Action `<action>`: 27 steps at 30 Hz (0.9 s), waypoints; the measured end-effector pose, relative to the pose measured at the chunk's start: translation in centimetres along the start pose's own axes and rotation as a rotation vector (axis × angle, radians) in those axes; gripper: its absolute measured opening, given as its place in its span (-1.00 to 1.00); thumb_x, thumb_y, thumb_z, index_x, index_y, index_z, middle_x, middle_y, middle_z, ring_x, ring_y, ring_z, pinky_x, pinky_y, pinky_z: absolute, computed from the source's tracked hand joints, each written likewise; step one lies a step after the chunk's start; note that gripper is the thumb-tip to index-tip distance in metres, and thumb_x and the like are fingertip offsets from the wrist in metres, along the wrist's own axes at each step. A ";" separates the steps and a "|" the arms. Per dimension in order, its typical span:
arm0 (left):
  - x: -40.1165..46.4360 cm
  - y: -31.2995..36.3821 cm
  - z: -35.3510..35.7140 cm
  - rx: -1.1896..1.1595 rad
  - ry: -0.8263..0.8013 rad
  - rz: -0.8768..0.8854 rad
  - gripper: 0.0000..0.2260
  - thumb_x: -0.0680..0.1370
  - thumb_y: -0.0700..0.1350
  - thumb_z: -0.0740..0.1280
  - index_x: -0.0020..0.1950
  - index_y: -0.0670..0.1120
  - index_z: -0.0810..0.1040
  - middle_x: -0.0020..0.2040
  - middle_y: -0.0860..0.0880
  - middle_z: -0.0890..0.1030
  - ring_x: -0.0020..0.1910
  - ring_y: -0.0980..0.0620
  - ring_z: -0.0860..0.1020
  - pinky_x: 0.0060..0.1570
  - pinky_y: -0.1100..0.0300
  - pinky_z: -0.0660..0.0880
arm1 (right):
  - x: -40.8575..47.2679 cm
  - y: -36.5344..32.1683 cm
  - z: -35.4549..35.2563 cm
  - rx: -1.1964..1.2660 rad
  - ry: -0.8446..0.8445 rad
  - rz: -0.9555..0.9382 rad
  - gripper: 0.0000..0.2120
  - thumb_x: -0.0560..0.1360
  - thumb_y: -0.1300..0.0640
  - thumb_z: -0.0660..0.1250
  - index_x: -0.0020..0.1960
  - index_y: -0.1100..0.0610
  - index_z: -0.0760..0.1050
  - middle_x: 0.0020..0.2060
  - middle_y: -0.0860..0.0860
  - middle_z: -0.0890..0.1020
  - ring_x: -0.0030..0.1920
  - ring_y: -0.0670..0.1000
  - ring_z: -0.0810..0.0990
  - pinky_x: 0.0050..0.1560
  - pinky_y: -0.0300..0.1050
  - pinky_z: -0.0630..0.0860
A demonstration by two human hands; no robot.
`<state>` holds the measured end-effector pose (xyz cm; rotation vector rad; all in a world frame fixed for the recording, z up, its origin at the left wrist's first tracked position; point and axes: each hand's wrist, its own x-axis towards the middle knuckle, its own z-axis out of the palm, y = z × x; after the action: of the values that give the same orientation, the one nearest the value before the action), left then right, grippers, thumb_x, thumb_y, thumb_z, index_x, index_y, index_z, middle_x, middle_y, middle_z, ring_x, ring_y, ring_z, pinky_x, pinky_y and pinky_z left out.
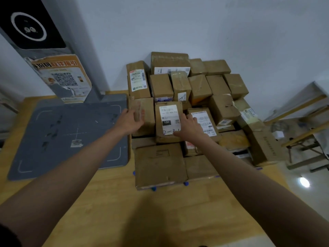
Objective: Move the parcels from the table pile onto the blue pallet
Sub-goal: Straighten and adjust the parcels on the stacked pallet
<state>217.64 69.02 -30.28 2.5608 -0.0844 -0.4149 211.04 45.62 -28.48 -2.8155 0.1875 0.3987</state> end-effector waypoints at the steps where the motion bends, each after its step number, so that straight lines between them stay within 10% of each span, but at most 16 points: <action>1: -0.3 0.5 -0.2 0.040 0.000 0.029 -0.48 0.54 0.14 0.29 0.43 -0.07 0.37 0.33 -0.15 0.38 0.33 -0.13 0.37 0.26 0.00 0.41 | -0.5 0.3 -0.5 -0.015 0.009 0.010 -0.28 0.46 -0.04 0.43 0.48 0.11 0.18 0.36 0.18 0.35 0.36 0.23 0.32 0.30 0.17 0.39; 12: -4.7 13.7 5.7 0.221 -0.048 0.442 -0.75 0.50 -0.05 0.40 0.17 -0.02 0.57 0.18 0.01 0.48 0.16 -0.01 0.46 0.04 0.06 0.49 | -5.5 11.2 -3.4 -0.088 -0.111 0.152 -0.59 0.50 0.05 0.34 0.31 0.10 0.40 0.21 0.14 0.54 0.22 0.17 0.51 0.17 0.11 0.53; 17: -6.2 16.4 11.6 0.332 -0.311 0.337 -0.87 0.52 -0.09 0.37 -0.03 -0.09 0.68 -0.07 -0.03 0.64 -0.13 0.01 0.60 -0.09 0.07 0.58 | -4.8 15.1 -2.2 -0.034 -0.178 0.072 -0.54 0.50 0.13 0.34 0.36 0.06 0.31 0.10 0.11 0.58 0.07 0.13 0.59 0.05 0.08 0.59; 27: -7.3 16.6 16.7 0.450 -0.082 0.249 -0.84 0.50 -0.34 0.26 -0.01 -0.12 0.52 0.05 -0.09 0.56 -0.03 -0.11 0.60 -0.21 0.10 0.44 | -3.0 17.5 0.6 0.126 -0.155 -0.066 -0.36 0.52 0.21 0.36 0.50 0.07 0.12 0.37 0.20 0.33 0.32 0.22 0.43 0.28 0.14 0.47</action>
<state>205.88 47.46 -33.08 2.9175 -0.5793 -0.4438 205.14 29.47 -32.79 -2.6452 0.0833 0.5668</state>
